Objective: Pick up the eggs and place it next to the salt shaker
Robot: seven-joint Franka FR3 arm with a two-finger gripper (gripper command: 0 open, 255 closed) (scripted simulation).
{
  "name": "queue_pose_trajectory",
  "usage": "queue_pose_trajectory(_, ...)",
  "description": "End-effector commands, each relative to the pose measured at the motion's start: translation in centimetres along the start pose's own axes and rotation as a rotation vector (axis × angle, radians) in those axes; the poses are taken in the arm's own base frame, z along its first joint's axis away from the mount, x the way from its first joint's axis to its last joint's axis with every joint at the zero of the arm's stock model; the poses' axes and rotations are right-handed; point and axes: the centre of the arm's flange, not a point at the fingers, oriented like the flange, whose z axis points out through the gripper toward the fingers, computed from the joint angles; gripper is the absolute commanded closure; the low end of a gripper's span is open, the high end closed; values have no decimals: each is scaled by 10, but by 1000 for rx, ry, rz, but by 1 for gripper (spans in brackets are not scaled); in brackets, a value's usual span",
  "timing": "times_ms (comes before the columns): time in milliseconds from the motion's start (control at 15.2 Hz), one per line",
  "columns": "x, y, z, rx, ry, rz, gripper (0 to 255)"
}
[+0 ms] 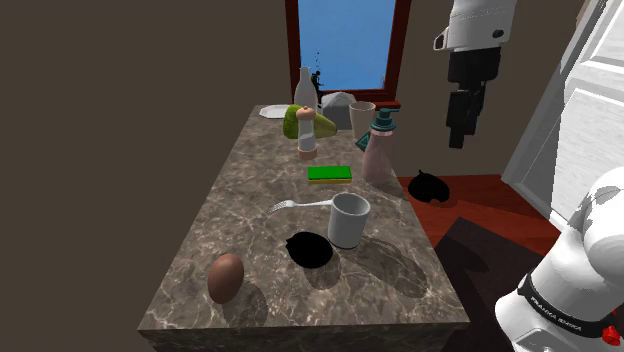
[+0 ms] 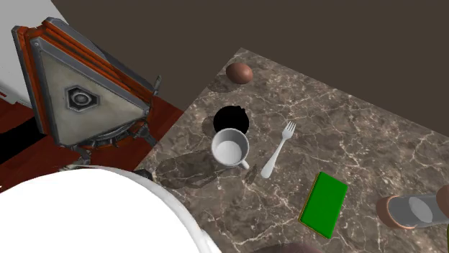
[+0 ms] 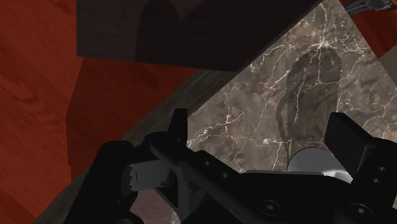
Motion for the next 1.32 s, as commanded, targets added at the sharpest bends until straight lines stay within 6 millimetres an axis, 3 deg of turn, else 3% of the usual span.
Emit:
queue_pose_trajectory(0,0,0,0,0,0,0,0)
queue_pose_trajectory(1254,110,-178,96,112,98,157,0)
